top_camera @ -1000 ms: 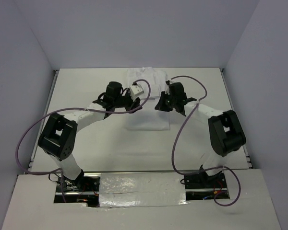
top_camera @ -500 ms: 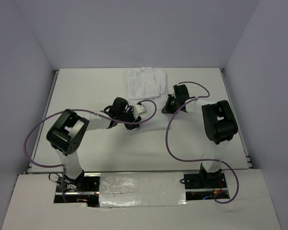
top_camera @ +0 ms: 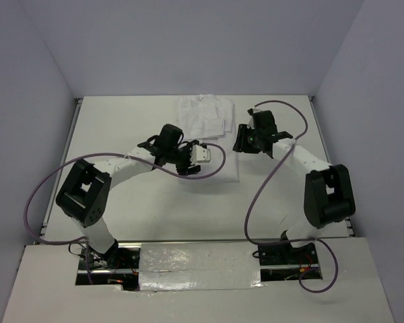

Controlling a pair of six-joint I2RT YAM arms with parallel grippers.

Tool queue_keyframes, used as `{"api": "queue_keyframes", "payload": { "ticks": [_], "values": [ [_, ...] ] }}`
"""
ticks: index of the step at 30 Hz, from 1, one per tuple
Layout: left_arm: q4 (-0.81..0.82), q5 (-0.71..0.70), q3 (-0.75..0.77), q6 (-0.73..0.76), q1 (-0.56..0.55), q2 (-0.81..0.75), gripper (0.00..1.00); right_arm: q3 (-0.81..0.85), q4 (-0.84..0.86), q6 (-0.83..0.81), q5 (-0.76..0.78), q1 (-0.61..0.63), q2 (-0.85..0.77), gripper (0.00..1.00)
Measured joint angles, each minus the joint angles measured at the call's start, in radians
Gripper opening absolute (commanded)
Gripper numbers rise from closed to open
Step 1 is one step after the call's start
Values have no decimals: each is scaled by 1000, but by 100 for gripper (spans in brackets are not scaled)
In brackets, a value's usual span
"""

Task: Fold and stack the long sleeve shirts
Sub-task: Fold the shirt

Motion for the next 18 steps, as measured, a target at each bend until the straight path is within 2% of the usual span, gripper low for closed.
{"api": "queue_keyframes", "payload": {
  "ticks": [4,8,18],
  "values": [
    [-151,2,-23,247,-9,-42,77,-90,-39,37,-13,-1,-132,53],
    [-231,-31,-137,420,-21,-38,76,-195,-53,80,-57,-3,-125,54],
    [-96,-113,-173,470,-37,-34,70,-241,-3,137,-178,-23,6,54]
  ]
}}
